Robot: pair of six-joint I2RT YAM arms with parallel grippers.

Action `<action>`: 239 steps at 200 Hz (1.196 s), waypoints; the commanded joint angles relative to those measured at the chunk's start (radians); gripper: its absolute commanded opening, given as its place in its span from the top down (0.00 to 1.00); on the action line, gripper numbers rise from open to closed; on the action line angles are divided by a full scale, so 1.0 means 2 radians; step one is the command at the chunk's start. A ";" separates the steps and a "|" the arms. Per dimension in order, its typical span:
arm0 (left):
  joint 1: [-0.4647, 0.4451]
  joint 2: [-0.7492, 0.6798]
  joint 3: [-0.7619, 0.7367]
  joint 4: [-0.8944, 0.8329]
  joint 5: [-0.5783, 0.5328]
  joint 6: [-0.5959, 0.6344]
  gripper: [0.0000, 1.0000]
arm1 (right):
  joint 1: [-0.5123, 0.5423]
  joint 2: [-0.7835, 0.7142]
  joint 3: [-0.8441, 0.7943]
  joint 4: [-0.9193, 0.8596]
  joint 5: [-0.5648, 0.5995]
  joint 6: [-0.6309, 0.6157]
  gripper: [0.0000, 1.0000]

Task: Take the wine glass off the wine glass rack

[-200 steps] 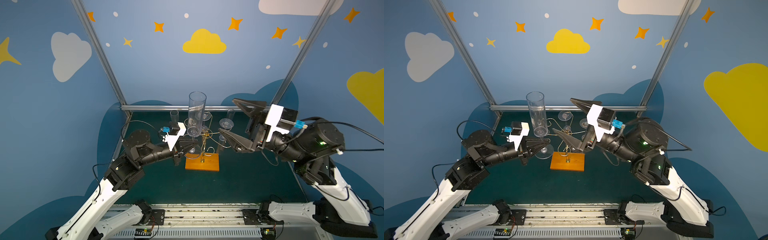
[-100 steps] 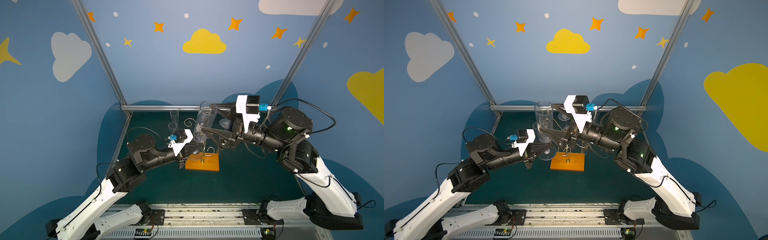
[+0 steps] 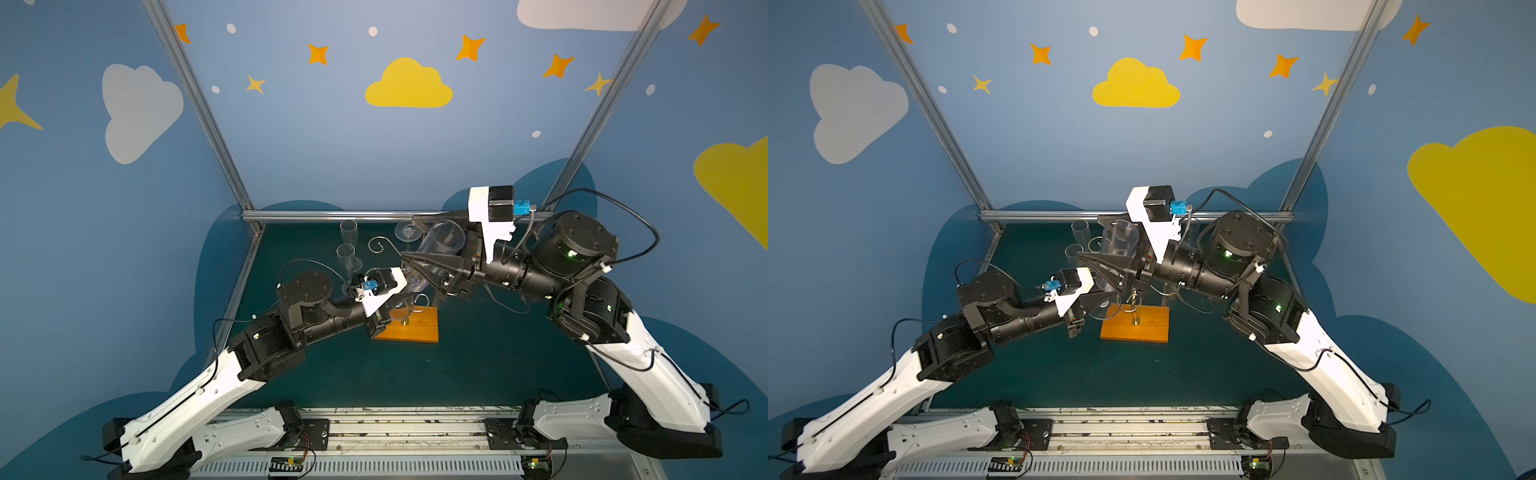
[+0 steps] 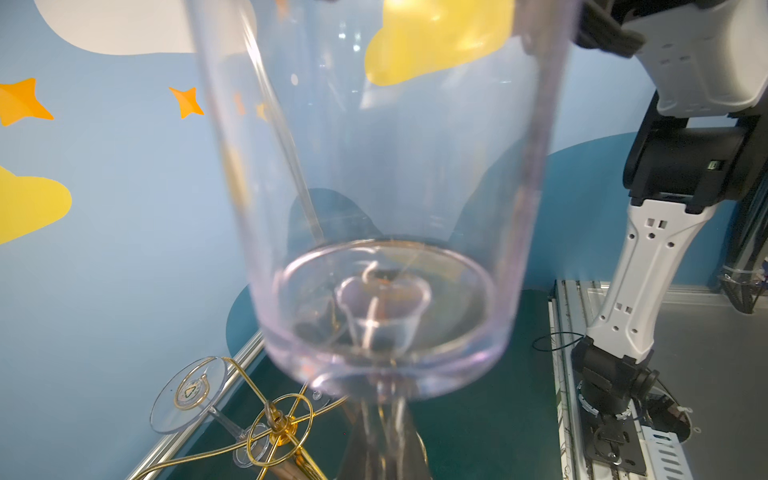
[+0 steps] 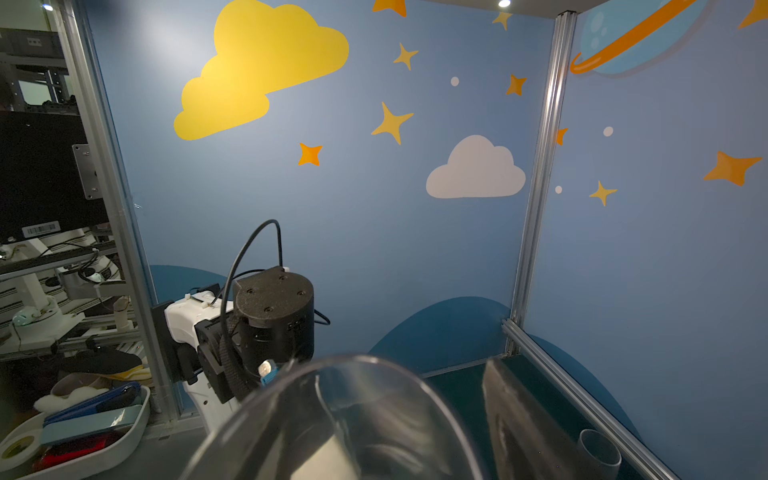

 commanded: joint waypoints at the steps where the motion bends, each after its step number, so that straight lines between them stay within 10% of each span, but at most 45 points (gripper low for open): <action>1: -0.002 -0.006 0.006 0.023 -0.012 0.006 0.97 | -0.004 -0.008 -0.009 0.024 -0.006 0.014 0.38; 84: -0.005 -0.003 0.003 0.031 -0.013 0.005 0.97 | -0.012 -0.017 -0.032 0.041 -0.014 0.020 0.69; 138: -0.006 -0.039 -0.031 0.061 -0.012 -0.003 0.29 | -0.022 -0.027 -0.030 0.037 -0.010 0.003 0.70; 239: -0.006 -0.191 -0.124 0.069 -0.096 -0.053 0.16 | -0.105 -0.066 -0.047 0.012 0.064 -0.152 0.70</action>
